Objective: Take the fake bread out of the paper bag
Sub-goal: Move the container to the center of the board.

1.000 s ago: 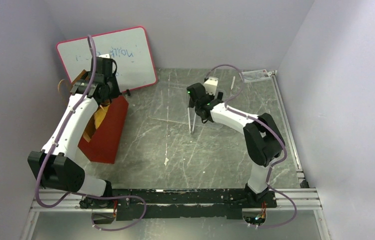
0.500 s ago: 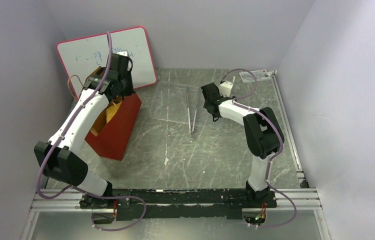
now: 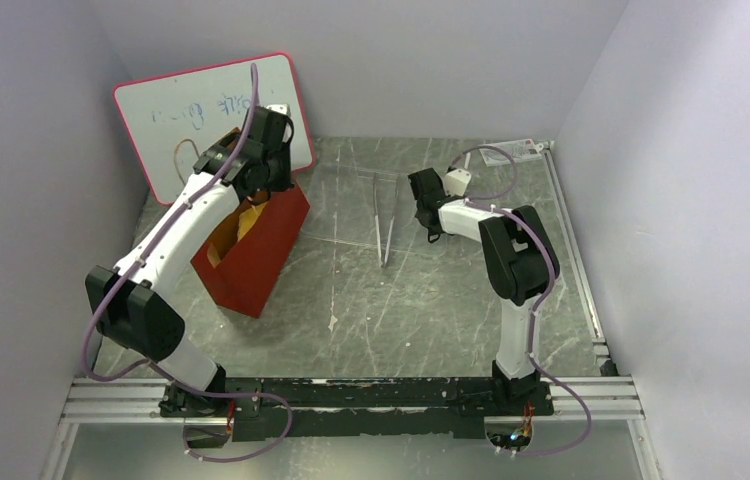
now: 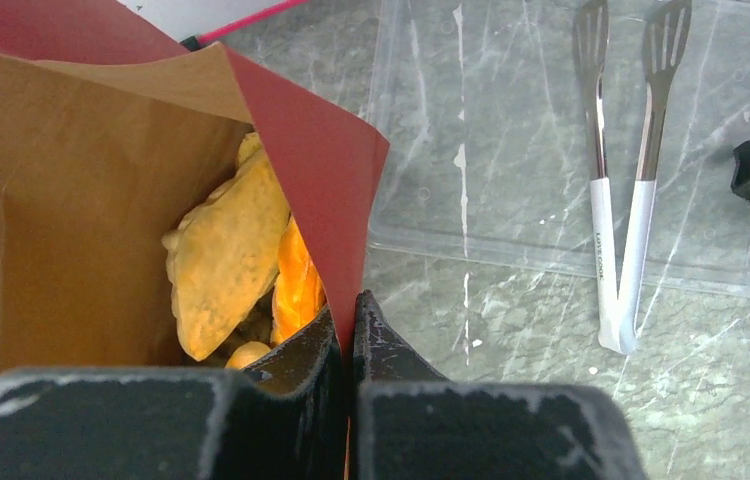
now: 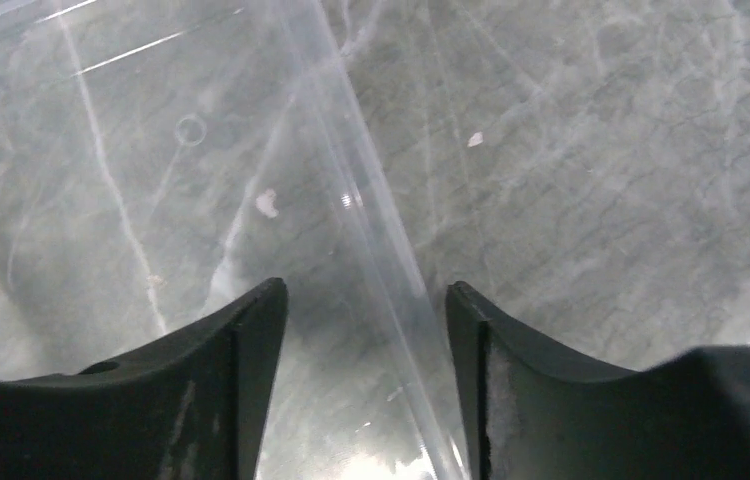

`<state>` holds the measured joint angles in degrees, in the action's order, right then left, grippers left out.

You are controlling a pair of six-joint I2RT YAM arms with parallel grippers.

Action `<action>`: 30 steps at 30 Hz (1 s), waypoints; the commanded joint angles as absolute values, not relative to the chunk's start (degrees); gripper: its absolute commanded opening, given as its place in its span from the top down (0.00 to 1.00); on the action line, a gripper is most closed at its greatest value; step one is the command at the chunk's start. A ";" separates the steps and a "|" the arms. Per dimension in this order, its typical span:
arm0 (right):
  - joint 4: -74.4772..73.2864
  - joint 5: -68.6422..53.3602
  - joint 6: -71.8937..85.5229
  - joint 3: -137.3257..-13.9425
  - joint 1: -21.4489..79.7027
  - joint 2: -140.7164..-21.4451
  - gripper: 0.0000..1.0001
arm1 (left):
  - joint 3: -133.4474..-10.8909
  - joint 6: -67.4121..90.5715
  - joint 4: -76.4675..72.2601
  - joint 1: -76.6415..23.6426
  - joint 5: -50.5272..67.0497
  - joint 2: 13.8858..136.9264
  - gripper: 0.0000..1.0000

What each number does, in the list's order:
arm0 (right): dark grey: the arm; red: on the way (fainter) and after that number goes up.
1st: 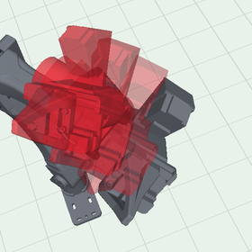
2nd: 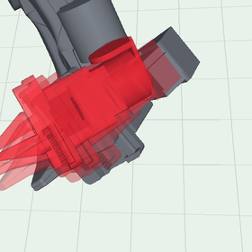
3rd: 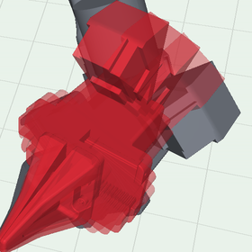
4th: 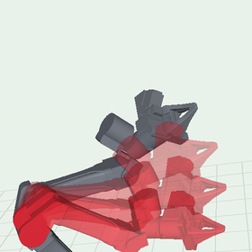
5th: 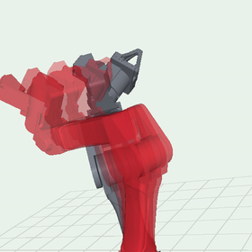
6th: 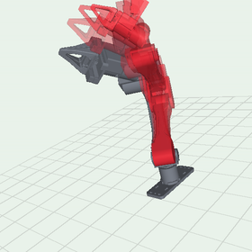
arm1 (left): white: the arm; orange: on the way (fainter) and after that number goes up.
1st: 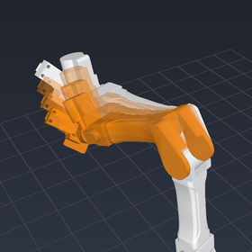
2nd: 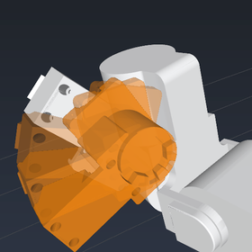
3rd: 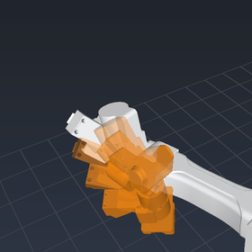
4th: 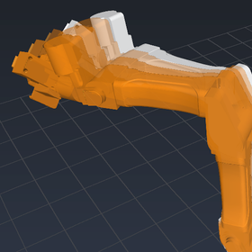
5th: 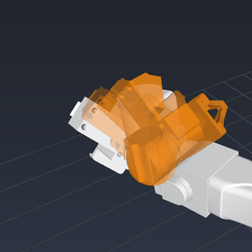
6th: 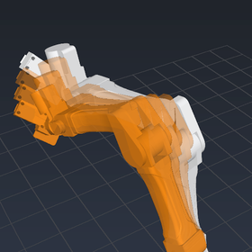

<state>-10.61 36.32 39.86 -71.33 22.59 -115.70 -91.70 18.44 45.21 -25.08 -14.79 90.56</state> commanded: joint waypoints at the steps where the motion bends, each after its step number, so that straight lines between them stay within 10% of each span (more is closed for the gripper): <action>1: -14.77 33.97 43.20 -70.33 20.98 -118.47 0.44 | -94.55 16.89 42.24 -26.23 -15.39 91.93 0.93; 11: -18.30 34.52 48.09 -66.24 18.19 -113.75 0.62 | -94.30 16.38 43.24 -26.98 -18.78 91.00 0.93; 30: -19.94 37.48 44.72 -66.47 7.60 -111.57 0.62 | -89.06 16.12 41.36 -27.59 -21.47 88.31 0.93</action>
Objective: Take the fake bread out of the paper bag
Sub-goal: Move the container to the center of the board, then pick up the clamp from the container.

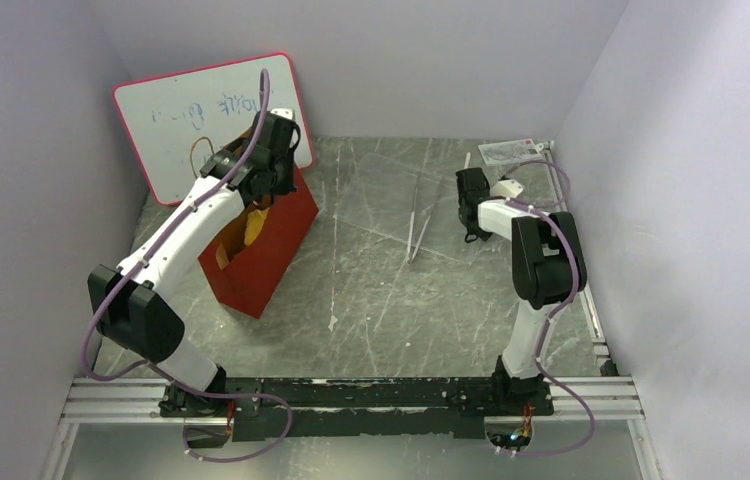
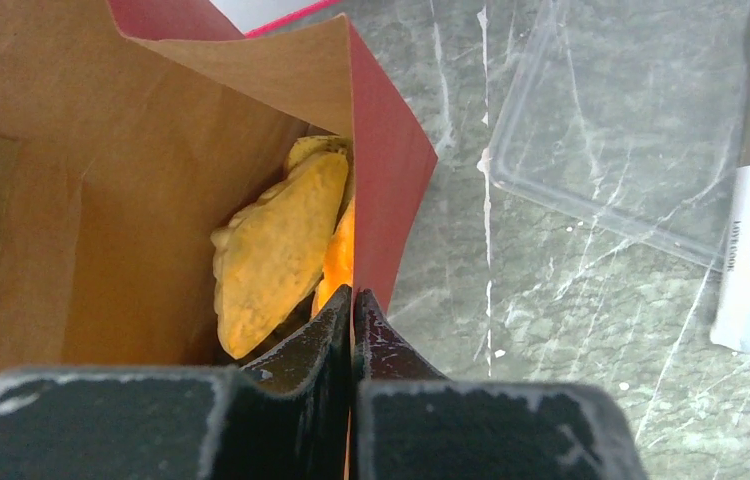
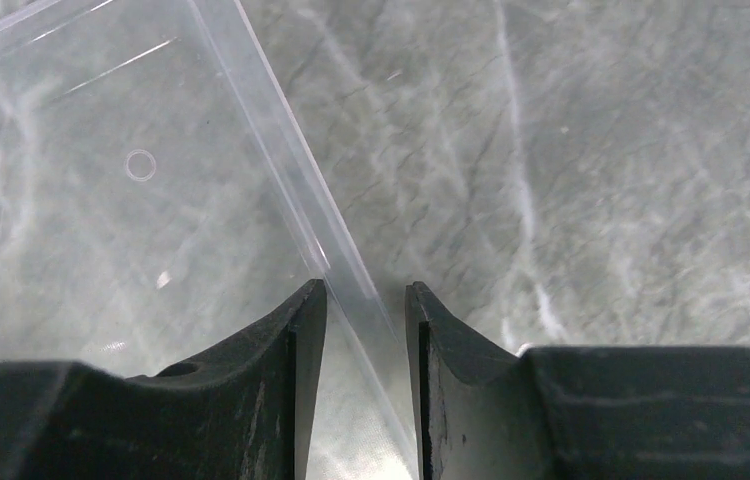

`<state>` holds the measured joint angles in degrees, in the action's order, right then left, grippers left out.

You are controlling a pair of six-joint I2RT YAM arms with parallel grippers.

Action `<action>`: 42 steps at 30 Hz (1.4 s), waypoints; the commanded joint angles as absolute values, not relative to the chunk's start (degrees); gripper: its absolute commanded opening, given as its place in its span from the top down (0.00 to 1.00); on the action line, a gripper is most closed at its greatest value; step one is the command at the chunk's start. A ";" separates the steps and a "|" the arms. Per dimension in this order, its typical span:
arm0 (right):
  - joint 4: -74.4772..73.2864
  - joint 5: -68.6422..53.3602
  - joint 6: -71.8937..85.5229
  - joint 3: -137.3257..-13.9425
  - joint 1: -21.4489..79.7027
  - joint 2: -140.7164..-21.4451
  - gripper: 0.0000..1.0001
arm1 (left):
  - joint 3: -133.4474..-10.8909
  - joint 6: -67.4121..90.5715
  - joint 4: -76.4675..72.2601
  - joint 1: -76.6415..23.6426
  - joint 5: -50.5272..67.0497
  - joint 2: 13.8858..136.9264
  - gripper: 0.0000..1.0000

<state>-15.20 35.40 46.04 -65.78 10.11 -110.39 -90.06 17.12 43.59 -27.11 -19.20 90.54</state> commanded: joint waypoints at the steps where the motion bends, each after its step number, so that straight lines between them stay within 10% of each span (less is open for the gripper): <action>1: -20.50 37.96 44.49 -67.25 7.60 -111.85 0.62 | -88.70 15.90 41.02 -27.60 -21.66 88.13 0.93; 9: -22.16 37.87 42.71 -71.12 7.03 -114.20 0.53 | -88.38 16.03 39.62 -28.18 -20.08 89.56 0.93; 15: -20.21 35.87 39.09 -71.69 8.25 -110.24 0.19 | -91.89 16.86 40.69 -29.17 -18.11 91.83 0.89; 25: -24.27 38.16 37.71 -74.98 11.71 -106.35 0.16 | -98.60 19.28 41.91 -29.27 -14.32 91.13 0.37; 42: -27.04 41.95 35.94 -78.18 21.01 -100.49 0.16 | -112.94 18.32 46.13 -26.59 -33.48 80.57 0.28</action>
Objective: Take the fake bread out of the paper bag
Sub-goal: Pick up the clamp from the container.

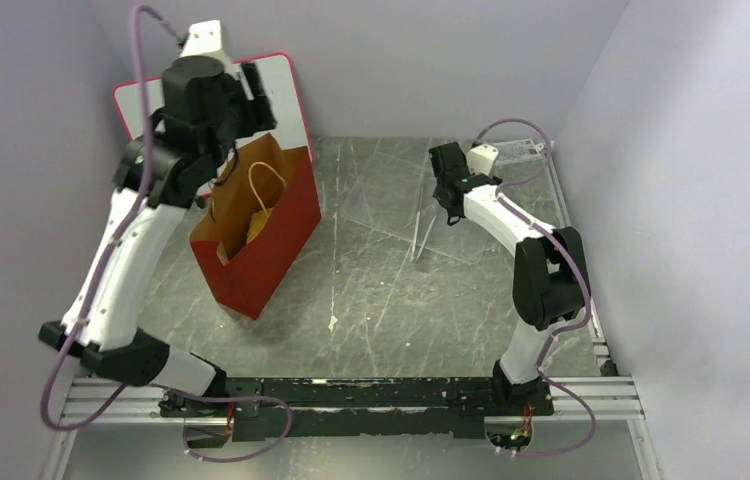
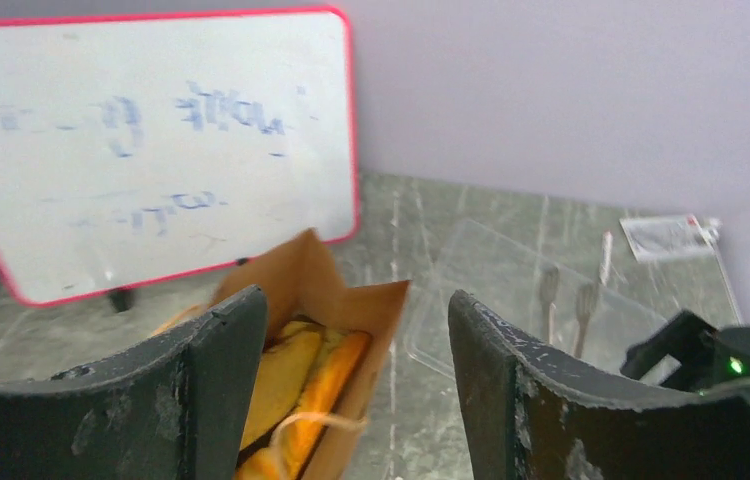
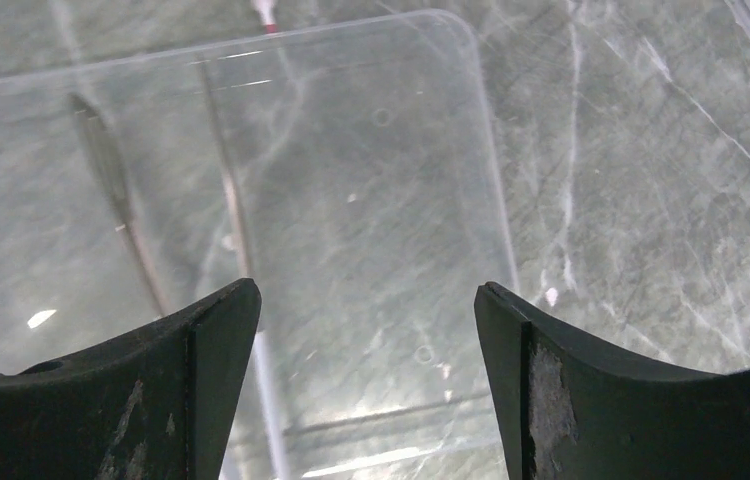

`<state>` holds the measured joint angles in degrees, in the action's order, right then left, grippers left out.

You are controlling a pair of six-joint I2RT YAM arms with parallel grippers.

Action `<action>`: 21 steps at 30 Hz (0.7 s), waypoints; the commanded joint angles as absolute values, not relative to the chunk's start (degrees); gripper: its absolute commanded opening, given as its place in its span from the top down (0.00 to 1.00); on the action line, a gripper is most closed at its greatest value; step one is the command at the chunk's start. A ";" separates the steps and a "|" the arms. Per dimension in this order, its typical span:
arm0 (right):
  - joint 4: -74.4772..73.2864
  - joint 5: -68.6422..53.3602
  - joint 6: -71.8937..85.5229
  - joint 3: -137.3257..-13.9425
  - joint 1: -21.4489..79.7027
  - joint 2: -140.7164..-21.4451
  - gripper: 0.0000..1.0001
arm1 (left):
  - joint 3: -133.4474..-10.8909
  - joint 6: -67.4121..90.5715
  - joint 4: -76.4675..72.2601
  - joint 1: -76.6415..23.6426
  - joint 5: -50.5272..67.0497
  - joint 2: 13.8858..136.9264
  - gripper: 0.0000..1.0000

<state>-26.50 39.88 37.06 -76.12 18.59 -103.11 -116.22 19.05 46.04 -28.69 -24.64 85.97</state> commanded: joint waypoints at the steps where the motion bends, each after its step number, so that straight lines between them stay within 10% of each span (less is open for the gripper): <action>1: -27.07 41.62 35.79 -78.40 21.69 -100.47 0.16 | -111.28 18.80 46.21 -25.00 -33.46 79.37 0.28; 21: -23.60 40.75 36.44 -75.19 26.72 -103.00 0.08 | -91.68 23.76 47.52 -5.54 -17.89 67.50 0.26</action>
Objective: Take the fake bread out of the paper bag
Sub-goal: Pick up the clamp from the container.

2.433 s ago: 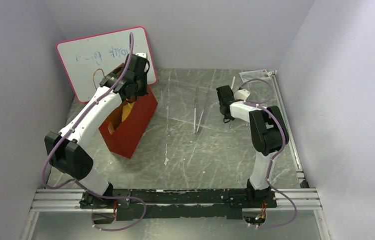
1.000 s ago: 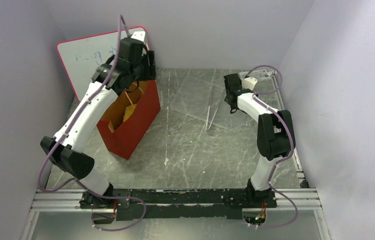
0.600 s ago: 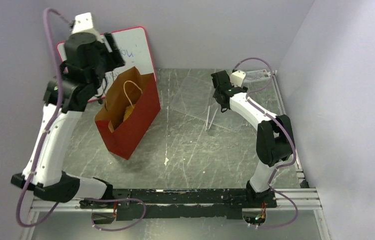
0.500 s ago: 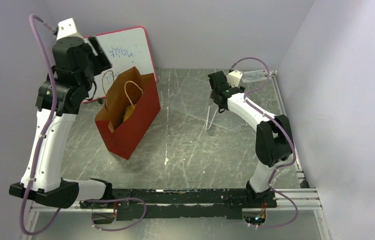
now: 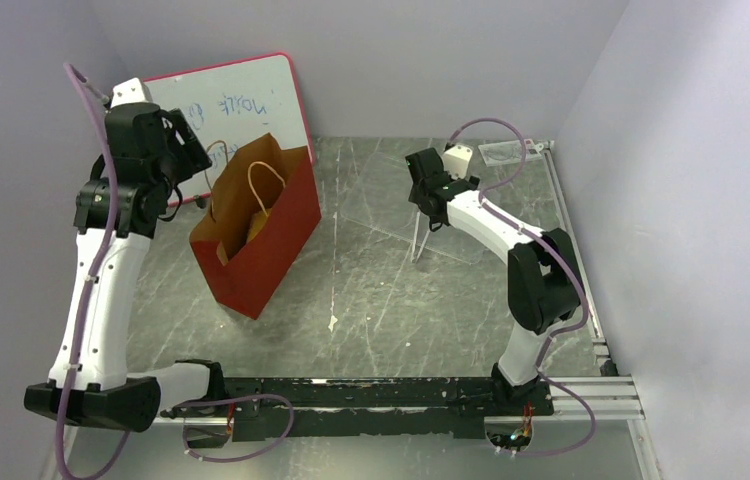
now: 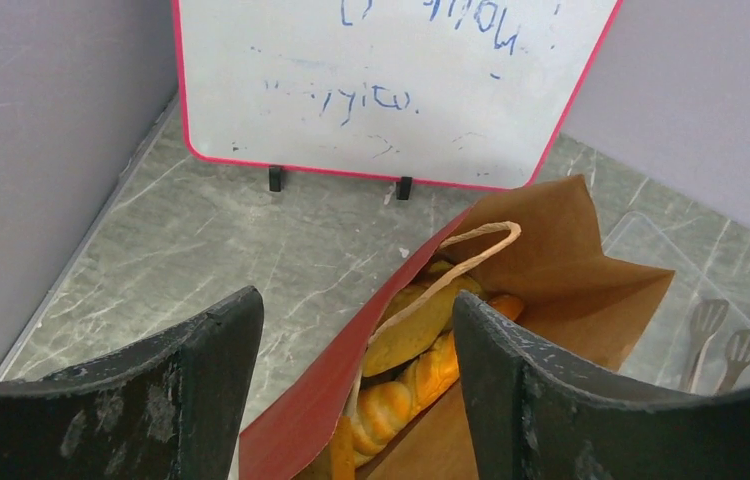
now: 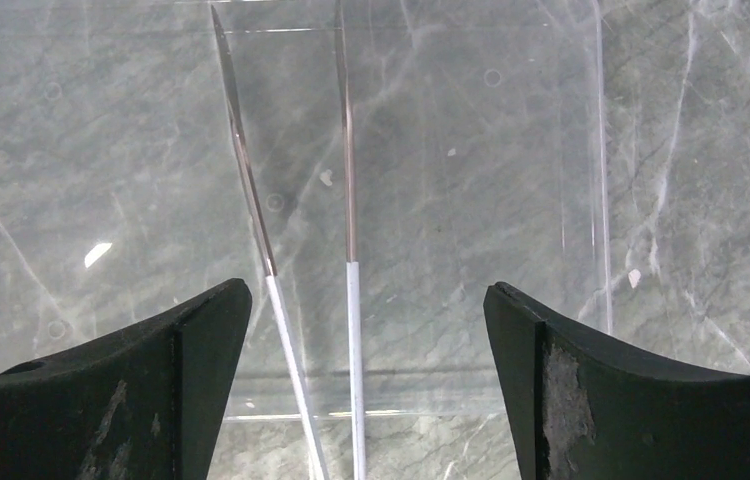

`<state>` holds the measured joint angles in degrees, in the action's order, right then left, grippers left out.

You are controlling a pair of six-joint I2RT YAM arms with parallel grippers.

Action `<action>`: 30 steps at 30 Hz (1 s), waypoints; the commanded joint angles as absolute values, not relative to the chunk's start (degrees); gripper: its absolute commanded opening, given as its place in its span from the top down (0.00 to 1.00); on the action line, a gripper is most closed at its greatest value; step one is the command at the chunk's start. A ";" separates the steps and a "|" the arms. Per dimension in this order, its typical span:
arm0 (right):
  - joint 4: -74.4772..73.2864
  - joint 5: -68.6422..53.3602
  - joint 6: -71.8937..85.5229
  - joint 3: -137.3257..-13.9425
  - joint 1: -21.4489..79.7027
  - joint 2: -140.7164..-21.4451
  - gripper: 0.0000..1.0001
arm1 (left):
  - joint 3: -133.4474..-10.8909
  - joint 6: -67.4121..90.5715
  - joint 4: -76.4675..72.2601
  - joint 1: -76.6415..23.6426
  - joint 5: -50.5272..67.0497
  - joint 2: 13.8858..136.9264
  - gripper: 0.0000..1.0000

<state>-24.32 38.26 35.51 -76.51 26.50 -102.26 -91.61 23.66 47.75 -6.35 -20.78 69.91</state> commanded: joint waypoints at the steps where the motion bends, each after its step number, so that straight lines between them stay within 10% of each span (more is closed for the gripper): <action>1: -23.46 41.18 36.95 -74.98 26.52 -102.96 0.09 | -92.18 23.36 47.37 -5.54 -17.97 67.28 0.27; 19: -17.33 35.40 33.97 -76.30 20.01 -112.15 0.16 | -132.47 15.71 54.43 -28.48 -21.62 96.94 0.31; 30: -14.95 29.94 31.90 -76.44 16.47 -115.39 0.19 | -136.93 16.26 49.12 -35.85 -19.59 113.16 0.30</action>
<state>-16.34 32.60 33.15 -75.75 17.82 -112.62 -134.65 16.71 51.29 -34.59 -20.27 110.98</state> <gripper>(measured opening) 0.813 0.698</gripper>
